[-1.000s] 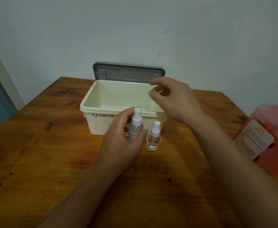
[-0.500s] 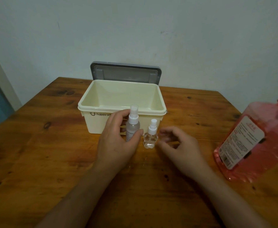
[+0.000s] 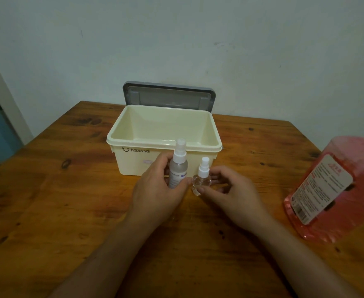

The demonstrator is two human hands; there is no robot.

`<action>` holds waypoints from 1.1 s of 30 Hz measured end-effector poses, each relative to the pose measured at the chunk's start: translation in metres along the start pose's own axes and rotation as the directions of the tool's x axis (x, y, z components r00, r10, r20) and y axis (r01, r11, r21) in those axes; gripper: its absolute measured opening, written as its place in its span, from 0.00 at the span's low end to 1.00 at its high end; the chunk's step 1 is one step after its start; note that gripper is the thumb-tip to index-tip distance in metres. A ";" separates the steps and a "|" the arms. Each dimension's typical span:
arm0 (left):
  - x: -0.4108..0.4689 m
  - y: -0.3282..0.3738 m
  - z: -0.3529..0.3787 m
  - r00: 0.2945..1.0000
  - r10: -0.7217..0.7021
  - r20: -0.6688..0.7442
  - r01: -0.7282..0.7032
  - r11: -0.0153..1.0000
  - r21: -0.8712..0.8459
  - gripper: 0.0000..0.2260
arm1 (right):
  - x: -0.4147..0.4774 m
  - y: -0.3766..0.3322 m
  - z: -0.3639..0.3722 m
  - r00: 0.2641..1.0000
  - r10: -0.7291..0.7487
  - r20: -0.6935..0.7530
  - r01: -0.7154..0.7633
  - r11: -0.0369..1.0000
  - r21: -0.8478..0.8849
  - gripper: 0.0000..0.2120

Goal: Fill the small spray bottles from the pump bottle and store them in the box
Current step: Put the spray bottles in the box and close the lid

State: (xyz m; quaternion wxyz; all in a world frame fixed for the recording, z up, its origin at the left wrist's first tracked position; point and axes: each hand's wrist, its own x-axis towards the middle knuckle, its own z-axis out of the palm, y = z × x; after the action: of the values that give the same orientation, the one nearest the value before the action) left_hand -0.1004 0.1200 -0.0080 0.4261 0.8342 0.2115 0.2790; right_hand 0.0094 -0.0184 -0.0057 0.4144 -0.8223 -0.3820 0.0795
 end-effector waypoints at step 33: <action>0.000 0.012 -0.001 1.000 -0.022 0.003 0.021 0.903 -0.429 0.23 | 0.165 -0.066 0.007 0.918 -0.039 0.395 0.334 0.613 -0.716 0.17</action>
State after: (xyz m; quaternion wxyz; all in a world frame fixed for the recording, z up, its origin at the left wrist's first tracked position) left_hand -0.0997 0.1136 0.0024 0.6020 0.7174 0.1547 0.3147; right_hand 0.0839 0.1247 0.0699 -0.0436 -0.8473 -0.5293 0.0053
